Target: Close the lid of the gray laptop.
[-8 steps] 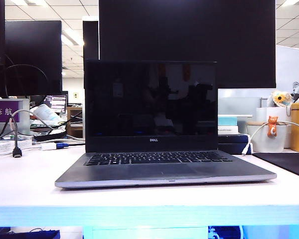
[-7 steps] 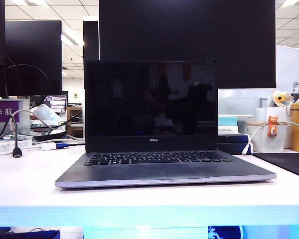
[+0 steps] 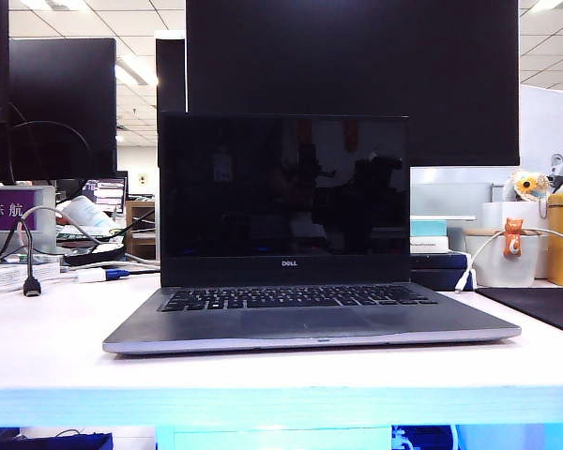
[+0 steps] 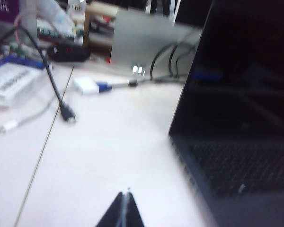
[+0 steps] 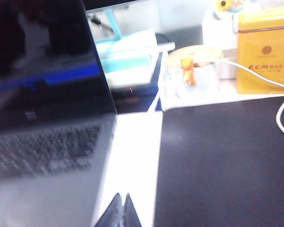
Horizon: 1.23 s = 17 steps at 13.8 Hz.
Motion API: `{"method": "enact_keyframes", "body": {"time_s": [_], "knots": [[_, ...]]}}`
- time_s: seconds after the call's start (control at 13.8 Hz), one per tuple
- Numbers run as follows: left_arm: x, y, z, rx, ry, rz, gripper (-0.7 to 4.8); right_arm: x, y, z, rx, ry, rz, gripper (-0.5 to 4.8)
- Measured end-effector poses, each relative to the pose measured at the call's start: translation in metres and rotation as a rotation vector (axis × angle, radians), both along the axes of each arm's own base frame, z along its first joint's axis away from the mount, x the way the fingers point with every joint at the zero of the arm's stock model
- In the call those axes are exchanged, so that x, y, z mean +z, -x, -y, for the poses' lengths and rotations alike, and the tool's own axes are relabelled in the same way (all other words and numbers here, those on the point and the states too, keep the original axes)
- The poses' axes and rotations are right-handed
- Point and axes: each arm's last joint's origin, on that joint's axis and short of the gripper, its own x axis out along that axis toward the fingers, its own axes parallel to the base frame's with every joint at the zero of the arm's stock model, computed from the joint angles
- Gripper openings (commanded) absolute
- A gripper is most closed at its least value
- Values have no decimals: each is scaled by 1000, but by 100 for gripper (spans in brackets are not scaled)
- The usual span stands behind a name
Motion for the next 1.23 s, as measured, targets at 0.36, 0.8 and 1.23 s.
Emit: {"method": "enact_keyframes", "body": {"time_s": [0.36,0.8,1.23], "knots": [[47,12,-1,28,17,120,-5,20,4,0,-11,-151,40,-3],[103,-10,0,19,-40,51,-5,74,8,2,-76,-132,100,-3],[195,-68,6,-117,-221,2,-5,148,-42,-4,136,23,-114,-2]]}}
